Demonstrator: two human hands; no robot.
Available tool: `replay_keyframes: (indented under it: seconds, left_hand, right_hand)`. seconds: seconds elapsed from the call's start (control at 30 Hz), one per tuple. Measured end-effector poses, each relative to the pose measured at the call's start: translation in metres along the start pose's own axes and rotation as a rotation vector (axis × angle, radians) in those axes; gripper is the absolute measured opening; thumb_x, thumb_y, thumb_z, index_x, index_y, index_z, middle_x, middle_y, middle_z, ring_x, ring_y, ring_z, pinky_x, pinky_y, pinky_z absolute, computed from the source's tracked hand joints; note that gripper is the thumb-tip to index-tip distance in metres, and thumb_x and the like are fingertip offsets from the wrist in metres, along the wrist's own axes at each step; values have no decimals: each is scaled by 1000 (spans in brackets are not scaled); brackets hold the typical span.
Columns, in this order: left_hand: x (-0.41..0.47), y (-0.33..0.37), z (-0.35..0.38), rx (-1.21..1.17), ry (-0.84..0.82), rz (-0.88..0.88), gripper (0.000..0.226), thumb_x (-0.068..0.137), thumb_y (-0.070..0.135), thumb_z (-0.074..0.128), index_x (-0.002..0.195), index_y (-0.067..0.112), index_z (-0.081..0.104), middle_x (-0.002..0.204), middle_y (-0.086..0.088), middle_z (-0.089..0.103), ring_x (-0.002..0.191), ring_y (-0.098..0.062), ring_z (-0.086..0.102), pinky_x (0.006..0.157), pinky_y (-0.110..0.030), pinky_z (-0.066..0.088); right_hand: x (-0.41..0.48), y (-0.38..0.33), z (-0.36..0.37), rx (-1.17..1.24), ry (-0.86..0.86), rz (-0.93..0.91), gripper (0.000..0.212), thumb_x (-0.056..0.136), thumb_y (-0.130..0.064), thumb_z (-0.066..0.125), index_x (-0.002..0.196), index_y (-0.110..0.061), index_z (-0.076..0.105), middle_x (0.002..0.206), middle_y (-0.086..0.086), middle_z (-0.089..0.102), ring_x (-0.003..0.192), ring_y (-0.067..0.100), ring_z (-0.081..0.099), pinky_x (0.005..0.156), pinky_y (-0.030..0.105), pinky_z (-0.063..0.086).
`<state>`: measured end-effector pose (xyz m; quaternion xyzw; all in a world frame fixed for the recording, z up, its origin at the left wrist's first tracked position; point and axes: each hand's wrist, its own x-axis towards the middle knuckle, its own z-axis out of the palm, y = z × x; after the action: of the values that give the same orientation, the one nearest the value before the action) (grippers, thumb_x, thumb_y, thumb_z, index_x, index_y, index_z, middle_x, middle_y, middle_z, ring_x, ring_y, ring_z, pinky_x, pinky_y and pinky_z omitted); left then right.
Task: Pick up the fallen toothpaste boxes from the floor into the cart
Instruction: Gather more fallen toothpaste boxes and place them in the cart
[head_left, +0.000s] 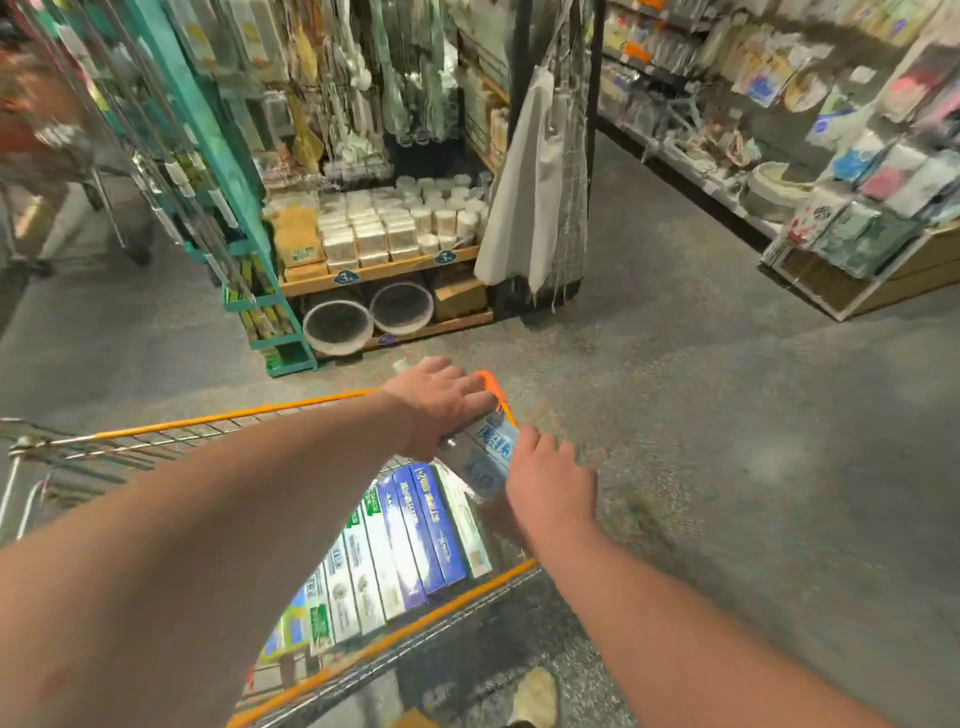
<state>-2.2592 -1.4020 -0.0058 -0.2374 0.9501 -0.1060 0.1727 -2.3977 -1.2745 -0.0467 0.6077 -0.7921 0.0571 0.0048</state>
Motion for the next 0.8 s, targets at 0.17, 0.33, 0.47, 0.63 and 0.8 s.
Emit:
replay_keyframes:
  seconds: [0.17,0.33,0.47,0.63,0.8]
  left_hand:
    - [36,-11,61,-20,-52,47,86,68,29,78,142,28,34,128,2,51,122,-25,49,113,-44,27]
    - [65,-35,113,-116,25,75,53,87,32,55,138,23,43,120,0,56,119,-27,54,109,-45,34]
    - [77,-59,138,-129,76,116,47,97,33,24,137,19,44,123,-2,57,122,-28,54,112,-49,35]
    - [97,-74,160,-167,115,257,39,84,28,70,118,22,52,106,2,62,103,-25,61,100,-45,44]
    - [130,-35,181,-135,81,349,45,76,32,79,109,23,49,94,2,61,95,-26,62,104,-52,42]
  right_hand:
    - [24,2,81,-5,-115,23,6,76,-15,52,79,-15,57,66,7,58,56,27,57,41,32,46]
    - [54,-11,121,1,-21,34,12,80,-14,48,75,-19,57,65,2,52,55,20,51,49,27,42]
    - [77,-30,129,-77,27,38,13,77,-15,49,69,-18,60,62,2,53,53,20,52,51,26,41]
    - [76,-40,159,47,-332,172,48,65,-44,84,81,-17,48,70,0,56,57,18,52,44,25,27]
    - [47,-29,171,27,-249,345,45,71,-45,73,96,-16,49,90,5,56,77,23,57,52,31,47]
